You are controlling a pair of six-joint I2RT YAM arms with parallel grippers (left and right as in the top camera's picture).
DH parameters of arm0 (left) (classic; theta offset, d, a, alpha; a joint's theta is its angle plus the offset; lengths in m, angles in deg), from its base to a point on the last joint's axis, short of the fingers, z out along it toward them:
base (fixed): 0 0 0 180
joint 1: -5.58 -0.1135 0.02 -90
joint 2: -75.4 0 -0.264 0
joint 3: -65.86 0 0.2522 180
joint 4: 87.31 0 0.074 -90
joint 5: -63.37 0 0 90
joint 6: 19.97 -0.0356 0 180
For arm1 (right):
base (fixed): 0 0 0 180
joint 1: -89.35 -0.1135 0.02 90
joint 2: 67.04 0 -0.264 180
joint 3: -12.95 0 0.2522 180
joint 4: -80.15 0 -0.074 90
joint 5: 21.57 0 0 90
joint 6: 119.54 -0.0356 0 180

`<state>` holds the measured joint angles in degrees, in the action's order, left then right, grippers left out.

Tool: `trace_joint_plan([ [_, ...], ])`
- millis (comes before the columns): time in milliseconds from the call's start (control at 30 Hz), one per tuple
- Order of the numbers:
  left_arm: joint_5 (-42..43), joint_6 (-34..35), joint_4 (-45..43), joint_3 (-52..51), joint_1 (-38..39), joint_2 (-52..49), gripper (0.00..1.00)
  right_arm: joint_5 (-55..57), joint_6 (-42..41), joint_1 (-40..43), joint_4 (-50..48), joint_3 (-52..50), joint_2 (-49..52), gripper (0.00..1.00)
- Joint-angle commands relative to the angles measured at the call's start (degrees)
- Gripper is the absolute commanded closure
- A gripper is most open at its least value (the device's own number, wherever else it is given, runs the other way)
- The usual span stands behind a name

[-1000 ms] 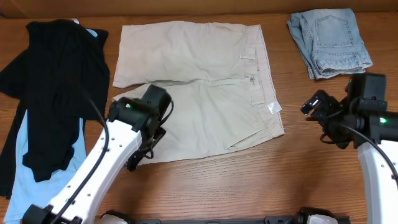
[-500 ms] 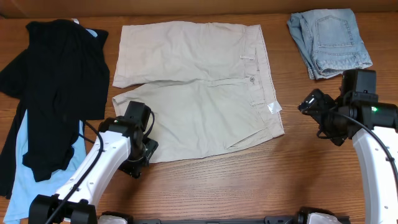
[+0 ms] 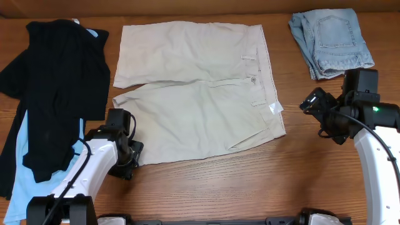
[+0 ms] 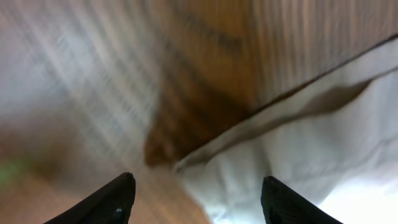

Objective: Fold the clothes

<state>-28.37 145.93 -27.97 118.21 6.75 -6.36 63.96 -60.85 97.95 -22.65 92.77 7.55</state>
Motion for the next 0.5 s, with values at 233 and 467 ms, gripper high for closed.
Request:
trace_joint_plan([
  [233,-1.2,-2.1,-3.3,-1.7,-0.4,0.5,0.58,0.5,-0.2,-0.8,-1.0,-2.6,0.2,0.0],
  [467,-1.0,-5.7,-2.6,-2.2,-0.4,0.5,0.96,0.5,-0.3,-4.7,-3.1,-5.4,0.2,0.0],
])
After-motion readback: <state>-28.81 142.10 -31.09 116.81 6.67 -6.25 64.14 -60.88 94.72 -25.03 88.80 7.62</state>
